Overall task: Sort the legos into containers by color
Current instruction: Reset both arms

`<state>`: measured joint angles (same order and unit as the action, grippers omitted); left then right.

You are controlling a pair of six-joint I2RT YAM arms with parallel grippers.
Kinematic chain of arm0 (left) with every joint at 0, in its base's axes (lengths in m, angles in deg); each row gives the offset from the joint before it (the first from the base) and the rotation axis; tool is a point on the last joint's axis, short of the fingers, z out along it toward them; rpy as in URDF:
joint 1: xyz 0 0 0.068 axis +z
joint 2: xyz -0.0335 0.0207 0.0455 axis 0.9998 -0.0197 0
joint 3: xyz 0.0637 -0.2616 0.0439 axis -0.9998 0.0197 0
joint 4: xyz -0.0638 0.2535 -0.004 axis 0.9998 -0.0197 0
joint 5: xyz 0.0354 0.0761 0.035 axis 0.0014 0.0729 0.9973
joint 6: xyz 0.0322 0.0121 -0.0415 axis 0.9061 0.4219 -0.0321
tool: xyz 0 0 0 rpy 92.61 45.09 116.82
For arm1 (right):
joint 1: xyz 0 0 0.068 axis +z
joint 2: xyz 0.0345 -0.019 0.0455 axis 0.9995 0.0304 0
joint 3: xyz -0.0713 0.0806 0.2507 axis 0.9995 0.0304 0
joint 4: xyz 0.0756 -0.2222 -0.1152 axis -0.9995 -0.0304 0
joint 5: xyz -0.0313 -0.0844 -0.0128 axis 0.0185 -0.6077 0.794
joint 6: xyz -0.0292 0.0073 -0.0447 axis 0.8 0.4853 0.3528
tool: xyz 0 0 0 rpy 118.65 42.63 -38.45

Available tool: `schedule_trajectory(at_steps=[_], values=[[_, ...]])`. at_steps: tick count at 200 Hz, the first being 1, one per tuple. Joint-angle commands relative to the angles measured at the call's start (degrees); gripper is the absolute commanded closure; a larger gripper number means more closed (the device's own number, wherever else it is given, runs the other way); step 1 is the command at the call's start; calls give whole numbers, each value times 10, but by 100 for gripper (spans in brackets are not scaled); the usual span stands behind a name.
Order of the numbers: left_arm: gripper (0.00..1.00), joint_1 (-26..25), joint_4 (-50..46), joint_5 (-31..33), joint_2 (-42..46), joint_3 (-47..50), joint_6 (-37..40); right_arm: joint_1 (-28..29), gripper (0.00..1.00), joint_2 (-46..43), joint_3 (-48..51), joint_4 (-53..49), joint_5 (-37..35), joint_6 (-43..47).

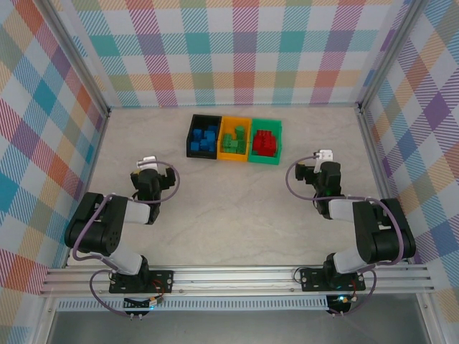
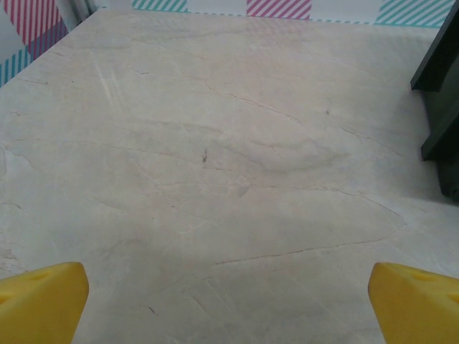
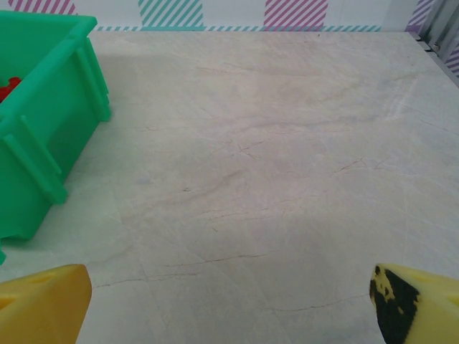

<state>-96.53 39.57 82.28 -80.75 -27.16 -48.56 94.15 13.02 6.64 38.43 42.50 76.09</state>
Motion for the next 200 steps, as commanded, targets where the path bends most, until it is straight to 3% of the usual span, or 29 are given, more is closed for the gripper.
schedule_trajectory(at_steps=[1, 43, 53, 200], values=[[0, 7, 19, -16, -3, -4, 10, -5, 1, 6, -15, -1, 22, 8], [0, 7, 18, -16, -3, -4, 10, -27, 1, 37, 37, 125, 113, 19], [0, 8, 17, -16, -3, -4, 10, -27, 1, 23, 20, 66, 105, 9], [0, 8, 18, -16, -3, -4, 10, -49, 1, 30, 4, 46, 139, -2]])
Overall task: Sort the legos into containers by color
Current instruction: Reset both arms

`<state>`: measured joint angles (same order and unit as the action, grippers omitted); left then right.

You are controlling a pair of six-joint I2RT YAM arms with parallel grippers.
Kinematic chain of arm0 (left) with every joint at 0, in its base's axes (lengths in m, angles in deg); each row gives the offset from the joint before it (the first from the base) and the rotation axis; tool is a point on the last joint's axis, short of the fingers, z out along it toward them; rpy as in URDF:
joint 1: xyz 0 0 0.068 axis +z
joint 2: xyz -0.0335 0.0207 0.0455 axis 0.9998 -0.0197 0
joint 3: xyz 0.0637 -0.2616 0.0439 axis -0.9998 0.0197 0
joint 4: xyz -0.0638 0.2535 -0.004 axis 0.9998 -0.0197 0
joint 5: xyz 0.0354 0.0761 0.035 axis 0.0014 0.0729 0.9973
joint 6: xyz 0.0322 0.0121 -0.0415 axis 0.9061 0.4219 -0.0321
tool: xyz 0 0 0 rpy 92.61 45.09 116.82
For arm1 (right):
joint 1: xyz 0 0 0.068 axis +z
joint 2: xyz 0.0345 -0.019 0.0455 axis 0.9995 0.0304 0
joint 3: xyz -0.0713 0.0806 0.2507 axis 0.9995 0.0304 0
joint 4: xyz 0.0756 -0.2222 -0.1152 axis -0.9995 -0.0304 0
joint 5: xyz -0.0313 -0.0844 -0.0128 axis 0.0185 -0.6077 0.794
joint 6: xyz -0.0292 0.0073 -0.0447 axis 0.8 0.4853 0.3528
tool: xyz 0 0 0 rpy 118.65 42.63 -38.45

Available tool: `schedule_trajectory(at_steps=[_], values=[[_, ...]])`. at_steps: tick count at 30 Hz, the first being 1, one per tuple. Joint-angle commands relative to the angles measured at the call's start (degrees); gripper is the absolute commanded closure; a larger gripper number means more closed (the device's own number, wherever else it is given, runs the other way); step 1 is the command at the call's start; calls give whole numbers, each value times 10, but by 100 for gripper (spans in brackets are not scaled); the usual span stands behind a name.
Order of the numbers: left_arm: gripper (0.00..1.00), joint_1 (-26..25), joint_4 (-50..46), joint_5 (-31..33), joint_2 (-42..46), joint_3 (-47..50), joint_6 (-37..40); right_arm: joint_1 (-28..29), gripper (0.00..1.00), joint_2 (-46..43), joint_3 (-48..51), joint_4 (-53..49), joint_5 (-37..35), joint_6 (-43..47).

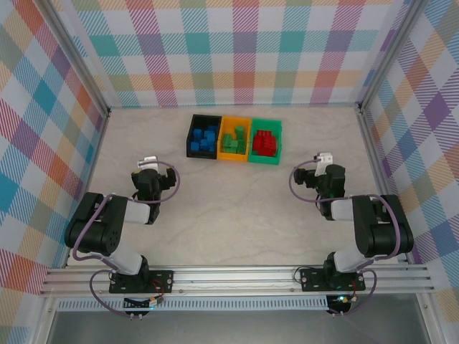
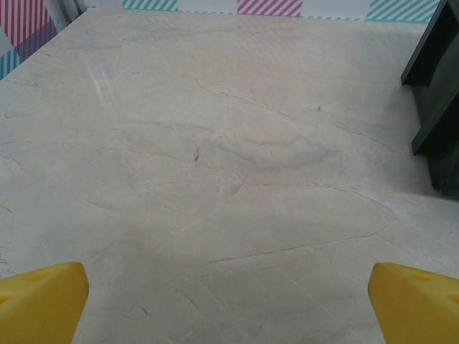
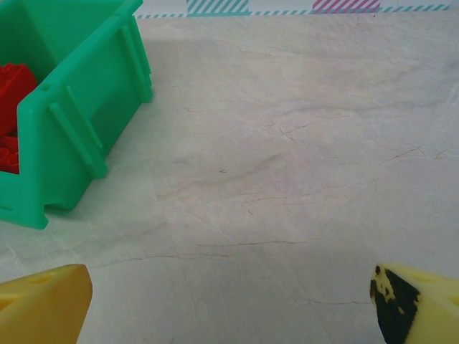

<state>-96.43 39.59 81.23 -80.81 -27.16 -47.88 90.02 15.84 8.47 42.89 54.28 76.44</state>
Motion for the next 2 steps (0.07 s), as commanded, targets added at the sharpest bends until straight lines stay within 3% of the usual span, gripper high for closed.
schedule_trajectory(at_steps=[1, 2], values=[[0, 7, 18, -6, -2, -4, 3, -8, 1, 2, -14, 2, 22, -6], [0, 7, 17, -6, -2, -4, 3, -8, 1, 1, -14, 1, 22, -6]])
